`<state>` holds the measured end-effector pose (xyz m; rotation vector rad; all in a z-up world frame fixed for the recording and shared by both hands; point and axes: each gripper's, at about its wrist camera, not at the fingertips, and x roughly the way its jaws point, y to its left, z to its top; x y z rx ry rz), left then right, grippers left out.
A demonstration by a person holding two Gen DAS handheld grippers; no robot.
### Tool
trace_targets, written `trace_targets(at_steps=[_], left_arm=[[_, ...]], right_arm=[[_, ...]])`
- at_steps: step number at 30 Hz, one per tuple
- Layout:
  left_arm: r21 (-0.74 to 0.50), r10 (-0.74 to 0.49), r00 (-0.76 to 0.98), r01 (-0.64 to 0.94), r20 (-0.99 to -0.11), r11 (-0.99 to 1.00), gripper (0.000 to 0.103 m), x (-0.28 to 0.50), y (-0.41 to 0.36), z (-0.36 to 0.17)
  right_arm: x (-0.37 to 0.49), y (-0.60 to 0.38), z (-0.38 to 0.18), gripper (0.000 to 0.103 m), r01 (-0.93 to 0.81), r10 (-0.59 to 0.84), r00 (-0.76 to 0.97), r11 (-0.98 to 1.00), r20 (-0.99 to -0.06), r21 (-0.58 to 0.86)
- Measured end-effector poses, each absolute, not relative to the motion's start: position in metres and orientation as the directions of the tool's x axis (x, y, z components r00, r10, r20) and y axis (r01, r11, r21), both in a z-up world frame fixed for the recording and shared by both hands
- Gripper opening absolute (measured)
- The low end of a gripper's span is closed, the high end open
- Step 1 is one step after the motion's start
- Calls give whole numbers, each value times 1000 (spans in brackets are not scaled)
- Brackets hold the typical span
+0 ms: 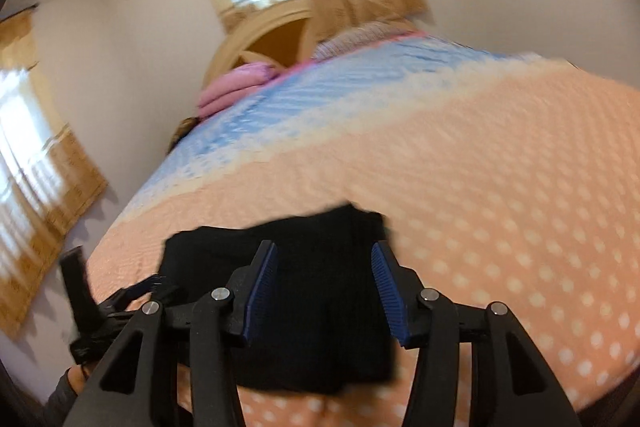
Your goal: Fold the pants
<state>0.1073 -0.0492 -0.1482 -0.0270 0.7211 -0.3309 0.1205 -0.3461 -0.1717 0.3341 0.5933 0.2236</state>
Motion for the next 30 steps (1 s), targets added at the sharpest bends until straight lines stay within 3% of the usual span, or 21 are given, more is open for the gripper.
trace_targets(at_steps=[4,7,12,17,21,30], left_arm=[[-119,-295,697,291,-654,949,103,109,-52,-148],[-112,-292,687,295,-666,949,103,111,-51,-150],[-146,-313,661,297,-682,944,103,116,-49,-157],[-155,-319,659,296,-681,943,103,113,-49,-154],[-149,-322,655,307,-684,940,103,107,-54,-150],[-125,-332,661,341,-673,932,103,90,-68,-146]], right_arm=[[148,-312,-179,53,-216,389,751,908,-534,358],[170,-314,-198,53,-138,337,717,927,-610,349],[179,-338,-213,53,-131,401,687,888,-606,440],[160,-337,-198,53,-108,347,716,912,-606,395],[132,-329,-188,59,-167,356,736,920,-576,356],[109,-307,-224,60,-235,301,705,954,-642,188]])
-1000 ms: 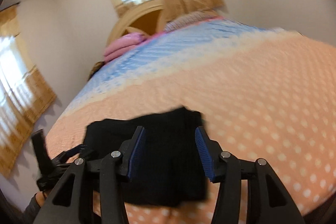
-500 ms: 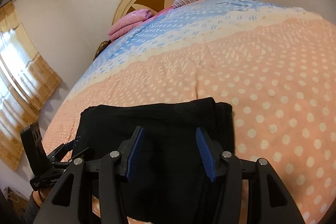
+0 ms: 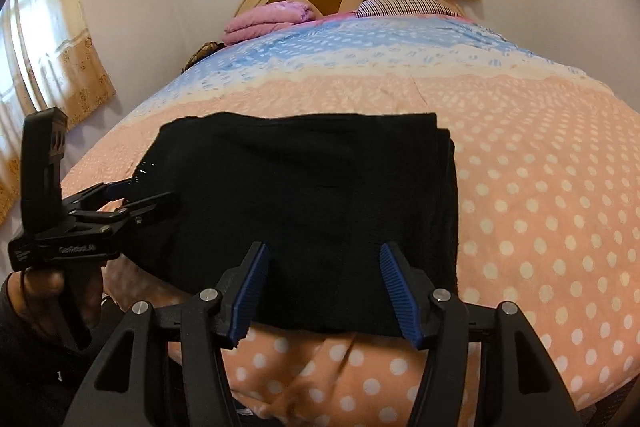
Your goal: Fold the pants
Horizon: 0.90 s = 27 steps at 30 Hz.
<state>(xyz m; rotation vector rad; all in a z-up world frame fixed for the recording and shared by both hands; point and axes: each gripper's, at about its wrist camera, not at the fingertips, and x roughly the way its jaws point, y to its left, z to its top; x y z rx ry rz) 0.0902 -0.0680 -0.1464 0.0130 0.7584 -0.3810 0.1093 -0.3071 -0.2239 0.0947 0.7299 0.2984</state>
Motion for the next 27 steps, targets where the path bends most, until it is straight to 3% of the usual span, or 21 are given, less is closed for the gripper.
trace_targets(at_steps=[6,11,14,17,19,23,27], left_arm=[[-101,-317,659,344,-682,933,103,87,-72,-151],[-113,-348,694,362,-630,925,103,74,-76,-135],[-111,-373,691,393,-620,913,103,71,-93,-131],[-79,-383,684,432,-621,899,103,69,-111,-132],[-52,-385,688,452,-615,890,103,70,-123,-134],[-3,-350,701,445,-621,896,103,73,-127,-138],[63,-271,727,396,-631,916,103,77,-111,-148]], right_arm=[[107,-308,-222,60,-255,294,706,954,-645,156],[113,-325,-188,60,-257,364,725,931,-584,261],[138,-338,-173,60,-188,301,758,950,-578,248],[171,-352,-177,60,-88,217,740,970,-637,228],[190,-358,-186,50,-84,239,697,963,-676,255],[202,-359,-196,22,-100,249,669,964,-701,246],[205,-364,-199,19,-84,232,681,967,-694,241]])
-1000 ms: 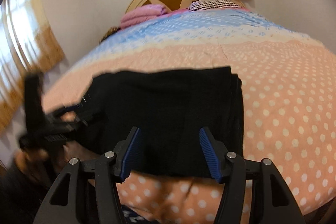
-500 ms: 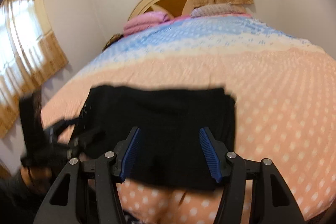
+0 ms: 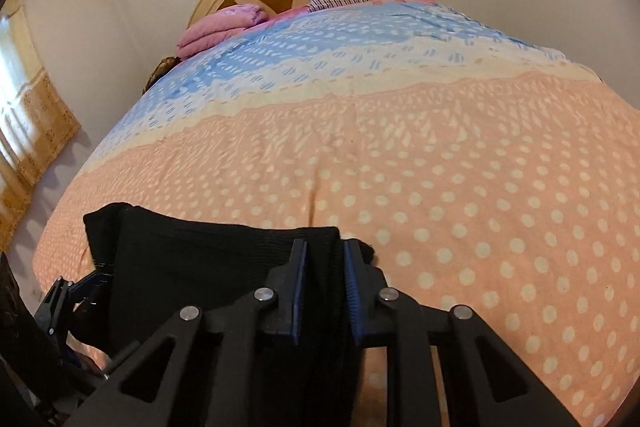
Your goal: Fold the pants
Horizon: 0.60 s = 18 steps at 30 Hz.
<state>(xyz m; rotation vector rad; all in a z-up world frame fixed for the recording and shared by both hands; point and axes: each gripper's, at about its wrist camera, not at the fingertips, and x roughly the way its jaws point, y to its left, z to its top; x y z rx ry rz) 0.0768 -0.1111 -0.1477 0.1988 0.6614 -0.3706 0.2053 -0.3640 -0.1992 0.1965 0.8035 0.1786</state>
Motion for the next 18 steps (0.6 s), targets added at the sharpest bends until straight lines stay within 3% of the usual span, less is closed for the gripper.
trace_targets(at_steps=[2,5,9,13,18], left_arm=[[56,-233,732,347,-640,936,103,81,-91,-151],[-36,-241,715,289,-656,957,103,87,-48,-156],[-138,-255,707,220,-660,966,103,81,-14,-151],[-165,-310,737,266,-601,950,103,65,-17,-133],[-59,-291,764,316,-576,947,103,58,-40,-120]], right_arm=[[203,-369,-203,20,-88,249,683,961,-687,261],[190,-380,-200,32,-81,269,695,951,-667,299],[145,-380,-185,32,-122,271,735,955,-622,271],[102,-358,-180,32,-235,327,732,945,-598,228],[98,-334,-209,28,-241,238,685,966,-689,95]])
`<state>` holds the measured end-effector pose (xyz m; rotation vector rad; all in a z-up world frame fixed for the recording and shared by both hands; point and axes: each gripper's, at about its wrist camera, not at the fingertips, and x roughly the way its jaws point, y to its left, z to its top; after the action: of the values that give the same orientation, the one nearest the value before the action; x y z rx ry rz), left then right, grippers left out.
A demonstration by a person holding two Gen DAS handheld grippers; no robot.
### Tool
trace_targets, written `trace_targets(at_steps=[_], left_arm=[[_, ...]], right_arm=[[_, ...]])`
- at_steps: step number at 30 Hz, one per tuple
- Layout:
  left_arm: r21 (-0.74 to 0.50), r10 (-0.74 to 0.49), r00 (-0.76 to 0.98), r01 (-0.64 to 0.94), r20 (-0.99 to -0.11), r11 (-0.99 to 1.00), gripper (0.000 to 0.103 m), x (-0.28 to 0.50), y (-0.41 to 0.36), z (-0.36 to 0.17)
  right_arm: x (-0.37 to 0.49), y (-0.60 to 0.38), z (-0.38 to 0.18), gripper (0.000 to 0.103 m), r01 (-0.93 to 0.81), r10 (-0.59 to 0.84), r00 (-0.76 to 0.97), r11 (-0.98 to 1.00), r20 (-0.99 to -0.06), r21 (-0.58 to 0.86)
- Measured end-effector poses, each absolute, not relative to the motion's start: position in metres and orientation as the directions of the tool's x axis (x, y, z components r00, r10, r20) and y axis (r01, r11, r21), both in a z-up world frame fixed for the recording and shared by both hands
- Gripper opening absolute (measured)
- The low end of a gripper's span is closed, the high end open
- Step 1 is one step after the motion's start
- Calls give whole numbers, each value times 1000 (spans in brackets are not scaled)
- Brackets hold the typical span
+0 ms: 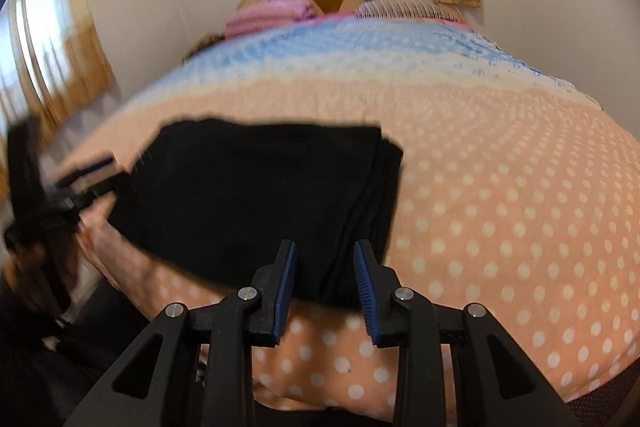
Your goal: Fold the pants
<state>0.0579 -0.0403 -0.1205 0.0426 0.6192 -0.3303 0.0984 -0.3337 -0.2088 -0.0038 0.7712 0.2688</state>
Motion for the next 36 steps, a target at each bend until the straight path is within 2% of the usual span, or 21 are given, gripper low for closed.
trace_targets(at_steps=[3,7,9,11,14,17,20,21,27,29,31,36], left_arm=[[-48,-264,760,294,-594,955,103,63,-37,-124],[-100,-236,750,223,-617,970,103,74,-14,-131],[-113,-231,752,206,-618,972,103,78,-7,-133],[-94,-219,749,206,-626,974,103,85,-7,-139],[-50,-175,728,190,-663,981,103,97,-4,-153],[-148,-257,710,213,-656,966,103,103,10,-156],[-202,-301,697,223,-651,954,103,109,18,-153],[-221,-315,699,225,-642,949,103,109,21,-151],[-233,-324,701,226,-636,946,103,118,20,-150],[-203,-304,691,225,-656,953,103,125,15,-156],[-166,-263,647,209,-716,964,103,135,10,-170],[-158,-266,651,221,-710,962,103,132,4,-167]], right_arm=[[97,-339,-215,7,-229,245,683,966,-688,116],[91,-343,-202,5,-224,252,712,966,-656,128],[93,-344,-204,5,-204,217,707,974,-674,99],[102,-348,-220,5,-180,189,673,980,-715,90],[101,-351,-219,6,-187,216,677,975,-704,120],[102,-352,-215,12,-198,226,671,972,-707,123],[102,-363,-208,43,-177,231,689,973,-687,150],[103,-366,-206,48,-175,251,690,968,-679,180],[125,-374,-207,50,-136,296,688,950,-662,282],[137,-375,-213,50,-123,325,668,935,-669,332],[146,-373,-220,50,-104,318,656,936,-684,335],[154,-372,-226,51,-131,378,649,911,-661,392]])
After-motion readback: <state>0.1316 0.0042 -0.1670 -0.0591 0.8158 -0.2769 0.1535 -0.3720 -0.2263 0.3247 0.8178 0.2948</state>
